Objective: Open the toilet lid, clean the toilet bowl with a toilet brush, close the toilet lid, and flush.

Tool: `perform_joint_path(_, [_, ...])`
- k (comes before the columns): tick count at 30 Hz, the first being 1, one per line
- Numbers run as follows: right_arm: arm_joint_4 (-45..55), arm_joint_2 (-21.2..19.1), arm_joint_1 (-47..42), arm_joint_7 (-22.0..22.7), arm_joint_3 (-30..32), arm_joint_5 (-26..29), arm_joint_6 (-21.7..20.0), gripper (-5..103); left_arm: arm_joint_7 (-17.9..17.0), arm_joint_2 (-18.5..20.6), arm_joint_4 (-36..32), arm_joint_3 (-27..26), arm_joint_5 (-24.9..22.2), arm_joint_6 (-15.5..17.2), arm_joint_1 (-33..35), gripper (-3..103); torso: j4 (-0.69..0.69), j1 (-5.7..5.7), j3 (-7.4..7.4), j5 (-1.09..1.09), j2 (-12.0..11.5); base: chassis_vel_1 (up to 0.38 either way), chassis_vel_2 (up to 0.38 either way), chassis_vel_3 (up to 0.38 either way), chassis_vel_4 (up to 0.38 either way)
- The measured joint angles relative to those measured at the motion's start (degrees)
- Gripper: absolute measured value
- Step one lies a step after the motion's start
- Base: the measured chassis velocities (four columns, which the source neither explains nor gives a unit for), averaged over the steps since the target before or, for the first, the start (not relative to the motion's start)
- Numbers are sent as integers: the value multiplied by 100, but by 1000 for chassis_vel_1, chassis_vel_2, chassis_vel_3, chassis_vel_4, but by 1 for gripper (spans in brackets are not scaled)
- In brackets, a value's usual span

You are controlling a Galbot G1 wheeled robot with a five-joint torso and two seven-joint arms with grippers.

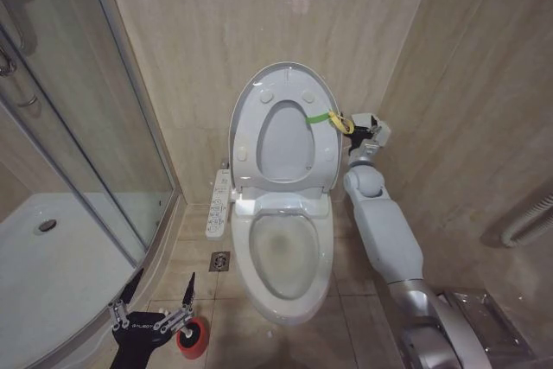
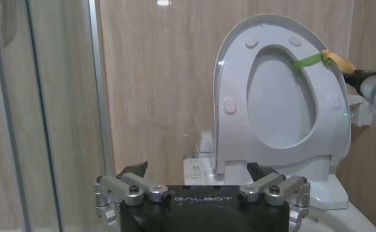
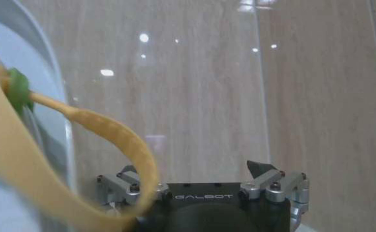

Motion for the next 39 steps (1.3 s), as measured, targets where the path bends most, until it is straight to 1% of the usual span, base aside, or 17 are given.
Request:
perform_joint_path(4, [58,-34,-44,-12,-64,100,89,100,0,0,0,0,0,0,0,100,2,0,0,0,0,0,0,0,0])
perform_joint_path(13, [476,-280,-486,-8,-81,278,68,100,0,0,0,0,0,0,0,100,1,0,0,1,0,0,0,0,0])
perform_joint_path(16, [820,-381,-785,3,-108,549,16,100,0,0,0,0,0,0,0,100,0,0,-1,0,0,0,0,0,0])
perform_joint_path(22, [1153,-421,-1026,4,-135,843,1,100,0,0,0,0,0,0,0,100,0,-1,-1,1,0,0,0,0,0])
perform_joint_path(23, [1353,-485,-1148,2,-159,994,-35,100,0,0,0,0,0,0,0,100,4,-1,-1,1,0,0,0,0,0])
perform_joint_path(24, [1464,-534,-1220,2,-163,1048,-62,100,0,0,0,0,0,0,0,100,1,-1,-1,1,0,0,0,0,0])
perform_joint_path(26, [1682,-638,-1371,1,-165,1146,-118,100,0,0,0,0,0,0,0,100,5,-1,-1,1,0,0,0,0,0])
perform_joint_path(27, [1824,-706,-1487,10,-151,1207,-162,100,0,0,0,0,0,0,0,100,2,-1,-1,1,0,0,0,0,0])
perform_joint_path(28, [1824,-706,-1487,10,-151,1207,-162,100,0,0,0,0,0,0,0,100,2,-1,-1,1,0,0,0,0,0])
perform_joint_path(31, [2323,-974,-1984,21,-4,1383,-288,100,0,0,0,0,0,0,0,100,2,-1,-1,1,0,0,0,0,0])
perform_joint_path(32, [2323,-974,-1984,21,-4,1383,-288,100,0,0,0,0,0,0,0,100,2,-1,-1,1,0,0,0,0,0])
perform_joint_path(33, [2529,-1072,-2241,19,99,1453,-316,100,0,1,0,0,0,0,0,100,-1,-1,-1,1,0,0,0,0,0])
perform_joint_path(35, [2803,-1199,-2627,4,248,1560,-341,100,0,0,0,0,0,0,0,100,0,-1,-1,2,0,0,0,0,0])
perform_joint_path(36, [2803,-1199,-2627,4,248,1560,-341,100,0,0,0,0,0,0,0,100,0,-1,-1,2,0,0,0,0,0])
perform_joint_path(39, [3373,-1379,-3441,-97,548,1726,-355,100,0,0,0,0,0,0,0,100,0,-1,-1,2,0,0,0,0,0])
